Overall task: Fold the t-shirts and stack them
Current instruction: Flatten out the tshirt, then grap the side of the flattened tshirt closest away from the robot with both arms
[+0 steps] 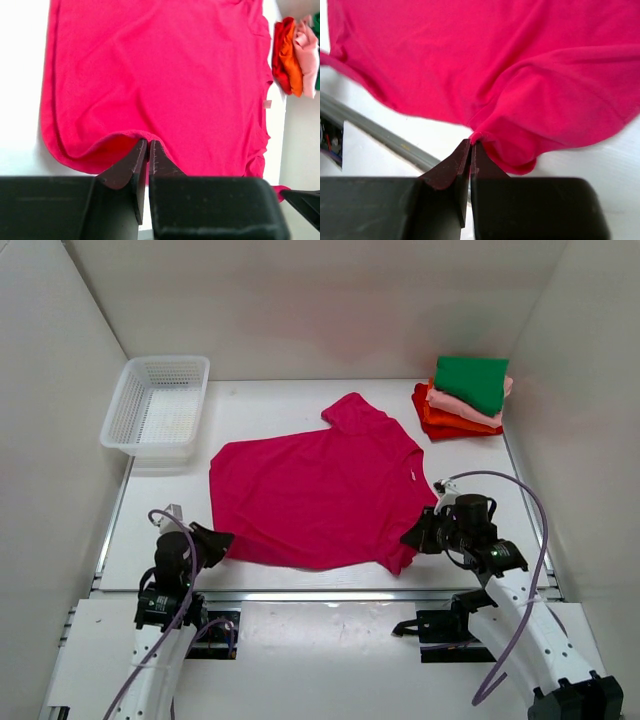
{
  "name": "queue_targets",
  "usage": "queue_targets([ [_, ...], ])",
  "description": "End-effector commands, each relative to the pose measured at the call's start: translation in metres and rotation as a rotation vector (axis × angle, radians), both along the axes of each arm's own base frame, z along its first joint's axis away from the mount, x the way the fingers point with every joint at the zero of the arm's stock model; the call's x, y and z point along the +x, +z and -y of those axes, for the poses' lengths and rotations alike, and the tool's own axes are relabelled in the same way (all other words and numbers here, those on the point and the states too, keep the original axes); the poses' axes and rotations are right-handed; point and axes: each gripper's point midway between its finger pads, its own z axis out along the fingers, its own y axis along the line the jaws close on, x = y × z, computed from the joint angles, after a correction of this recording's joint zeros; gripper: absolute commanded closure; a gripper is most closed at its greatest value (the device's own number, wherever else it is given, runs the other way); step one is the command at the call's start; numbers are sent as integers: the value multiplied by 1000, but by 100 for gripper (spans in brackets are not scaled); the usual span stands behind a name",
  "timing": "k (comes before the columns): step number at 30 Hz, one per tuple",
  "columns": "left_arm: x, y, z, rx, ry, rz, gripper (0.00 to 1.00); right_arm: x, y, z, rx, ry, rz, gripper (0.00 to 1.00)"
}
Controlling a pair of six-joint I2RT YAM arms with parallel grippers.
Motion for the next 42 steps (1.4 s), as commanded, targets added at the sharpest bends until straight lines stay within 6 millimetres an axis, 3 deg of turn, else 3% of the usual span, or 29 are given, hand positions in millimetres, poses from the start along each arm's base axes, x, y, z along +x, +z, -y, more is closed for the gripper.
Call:
queue_targets([
  [1, -6, -17, -4, -69, 84, -62, 100, 20, 14, 4, 29, -24, 53, 100],
  [5, -7, -30, -3, -67, 93, -109, 100, 41, 23, 19, -42, -58, 85, 100],
  [9, -6, -29, -9, -74, 130, -103, 100, 62, 31, 24, -54, -77, 112, 100],
  [14, -5, -23, -13, -72, 153, -95, 100, 84, 30, 67, -155, -278, 124, 100],
  [21, -4, 6, -19, -28, 157, -31, 100, 81, 58, 103, -285, -447, 134, 100],
  [25, -5, 8, -16, -42, 143, -28, 100, 73, 78, 123, -339, -547, 158, 100],
  [30, -5, 15, -16, -32, 138, -11, 100, 67, 94, 114, -286, -542, 230, 100],
  [35, -6, 23, -18, -16, 136, 8, 100, 60, 121, 90, -222, -417, 348, 100],
  [39, -8, 27, -17, -22, 133, 2, 100, 54, 118, 70, -165, -316, 335, 100],
  [42, -12, 24, -16, -23, 129, -15, 100, 48, 106, 57, -123, -245, 298, 100],
])
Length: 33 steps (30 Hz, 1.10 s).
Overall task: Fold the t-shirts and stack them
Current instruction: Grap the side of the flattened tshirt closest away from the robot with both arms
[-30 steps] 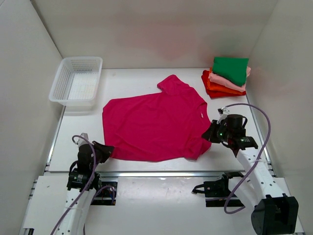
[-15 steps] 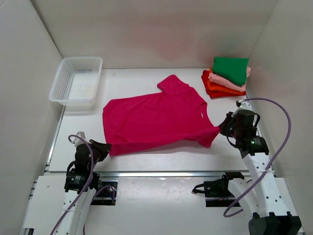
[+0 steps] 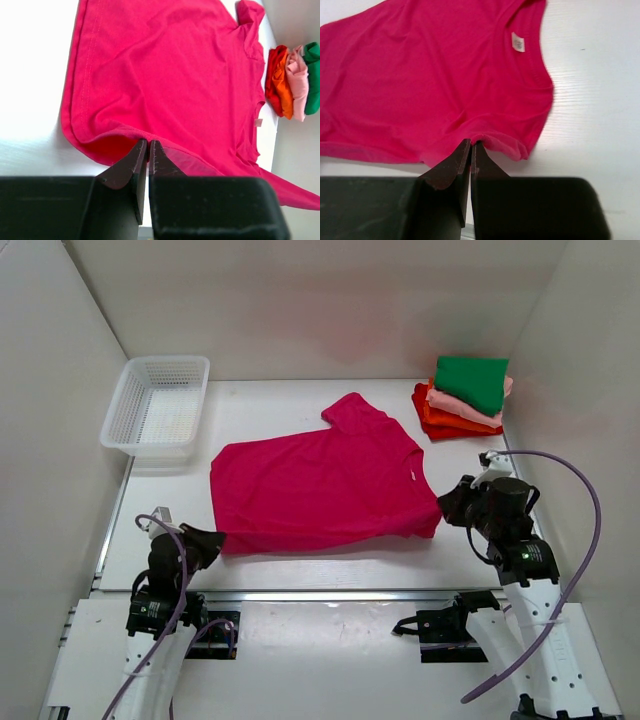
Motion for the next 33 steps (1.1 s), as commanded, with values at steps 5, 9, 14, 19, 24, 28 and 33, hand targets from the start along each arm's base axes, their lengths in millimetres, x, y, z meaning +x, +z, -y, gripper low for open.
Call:
queue_targets([
  [5, -7, -2, -6, 18, 24, -24, 100, 2, -19, -30, 27, 182, -44, 100],
  [9, -1, -3, -10, 8, 64, -14, 100, 19, -26, -38, 17, 239, -63, 100],
  [14, 12, -7, -15, -10, 114, 6, 100, 44, -29, -46, 26, 276, -57, 100],
  [19, 12, -24, -16, -34, 139, -25, 100, 62, -43, -45, 0, 289, -97, 100],
  [24, 13, -25, -24, -11, 182, -23, 100, 80, -33, -40, -23, 281, -62, 100],
  [28, 14, -23, -28, 6, 199, -13, 100, 91, -31, -45, -28, 301, -63, 100],
  [33, 14, -22, -32, 16, 214, -10, 100, 106, -24, -46, -37, 303, -41, 100],
])
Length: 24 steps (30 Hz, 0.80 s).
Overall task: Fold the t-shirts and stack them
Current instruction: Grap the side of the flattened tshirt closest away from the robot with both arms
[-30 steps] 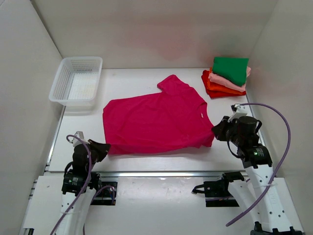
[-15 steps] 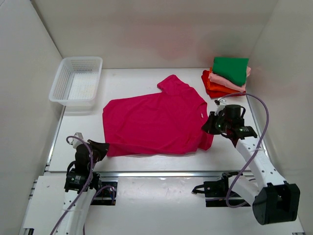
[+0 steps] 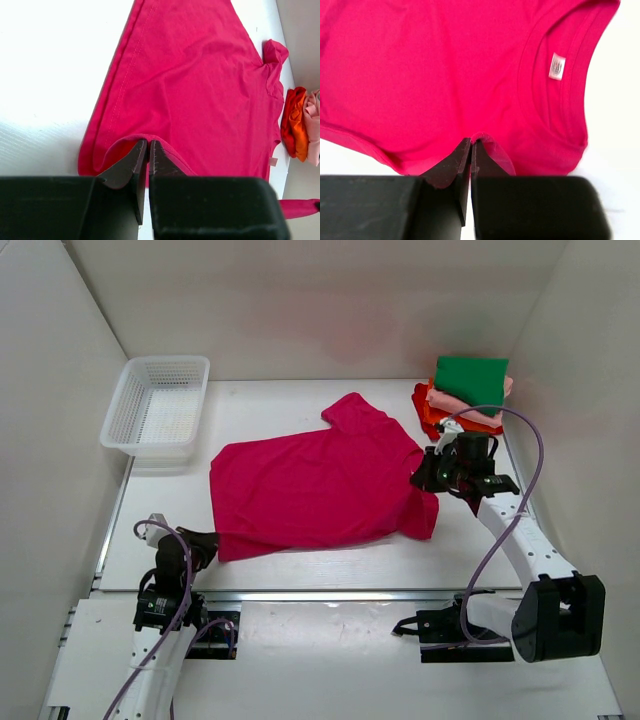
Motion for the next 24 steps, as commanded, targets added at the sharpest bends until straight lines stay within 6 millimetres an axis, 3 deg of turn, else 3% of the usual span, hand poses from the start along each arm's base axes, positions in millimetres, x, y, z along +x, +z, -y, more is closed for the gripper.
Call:
queue_targets([
  [1, 5, 10, -9, 8, 50, 38, 100, 22, 25, 0, -10, 18, 103, 100],
  [8, 9, 9, -12, 15, 69, 44, 100, 38, 8, 0, -27, 41, 70, 100],
  [24, 11, -1, -13, 27, 69, 33, 100, 91, 13, -4, -5, 44, 93, 100],
])
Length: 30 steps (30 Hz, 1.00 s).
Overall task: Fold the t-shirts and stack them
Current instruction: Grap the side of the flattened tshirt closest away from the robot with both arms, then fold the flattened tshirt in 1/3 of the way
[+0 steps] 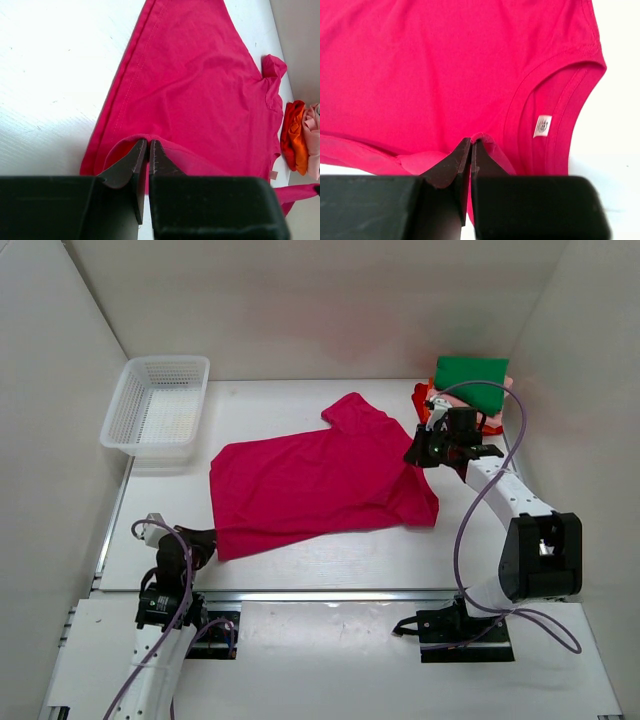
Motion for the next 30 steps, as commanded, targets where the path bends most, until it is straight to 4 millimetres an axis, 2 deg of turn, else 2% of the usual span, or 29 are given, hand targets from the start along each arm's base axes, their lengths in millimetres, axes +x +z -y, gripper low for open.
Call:
queue_targets([
  [1, 3, -1, -4, 9, 18, 9, 100, 23, 18, -1, 6, 21, 83, 100],
  [2, 4, -3, -4, 8, 19, 5, 100, 27, 23, 0, 7, 18, 92, 100],
  [3, 3, -6, -4, 16, 12, -2, 100, 30, 16, -2, 5, 23, 78, 99],
  [11, 6, -13, -3, 33, -3, -30, 100, 47, 9, -2, 22, 30, 61, 100],
  [14, 7, -14, -5, 40, 2, -30, 100, 53, 2, -10, 28, 62, 36, 100],
  [15, 7, -17, -5, 43, 2, -38, 100, 58, 8, -9, 22, 61, 62, 100],
  [18, 8, -15, -5, 46, -1, -27, 100, 63, 3, -19, 29, 90, 43, 100],
  [20, 9, -14, -5, 57, -10, -28, 100, 73, 5, -17, 26, 91, 56, 100],
  [25, 11, -17, -3, 68, -27, -37, 100, 73, -12, -28, 31, 141, 16, 100],
  [26, 13, -15, -3, 69, -30, -30, 100, 73, -10, -33, 27, 156, 9, 100],
  [27, 13, -19, -3, 73, -35, -46, 100, 76, -17, -30, 27, 151, -6, 100],
  [29, 14, -19, -4, 95, -45, -56, 100, 81, -13, -34, 18, 164, -8, 99],
  [30, 16, -19, -7, 104, -36, -63, 87, 83, -20, -31, 4, 150, -23, 92],
])
